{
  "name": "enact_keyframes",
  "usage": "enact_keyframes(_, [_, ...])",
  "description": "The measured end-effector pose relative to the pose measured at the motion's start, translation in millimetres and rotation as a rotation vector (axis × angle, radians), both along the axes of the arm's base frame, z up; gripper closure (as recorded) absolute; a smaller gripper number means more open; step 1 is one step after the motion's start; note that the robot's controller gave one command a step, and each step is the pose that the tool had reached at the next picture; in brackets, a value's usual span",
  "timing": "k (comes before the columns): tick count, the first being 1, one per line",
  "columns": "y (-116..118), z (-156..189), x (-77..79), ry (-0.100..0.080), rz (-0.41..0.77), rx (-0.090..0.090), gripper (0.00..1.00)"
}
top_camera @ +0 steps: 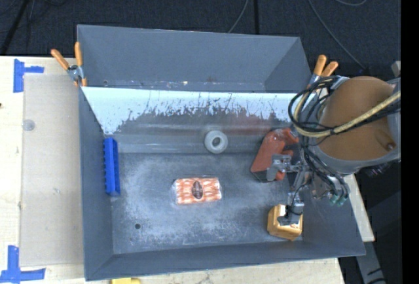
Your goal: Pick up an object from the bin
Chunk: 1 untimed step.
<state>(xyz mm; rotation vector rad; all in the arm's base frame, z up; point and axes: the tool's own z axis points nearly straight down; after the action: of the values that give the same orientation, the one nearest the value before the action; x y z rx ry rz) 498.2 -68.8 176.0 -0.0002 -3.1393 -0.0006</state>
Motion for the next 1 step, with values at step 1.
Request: enact_keyframes(1, [-2.4,-26.4,-5.4,-0.003,0.093,0.0,0.0])
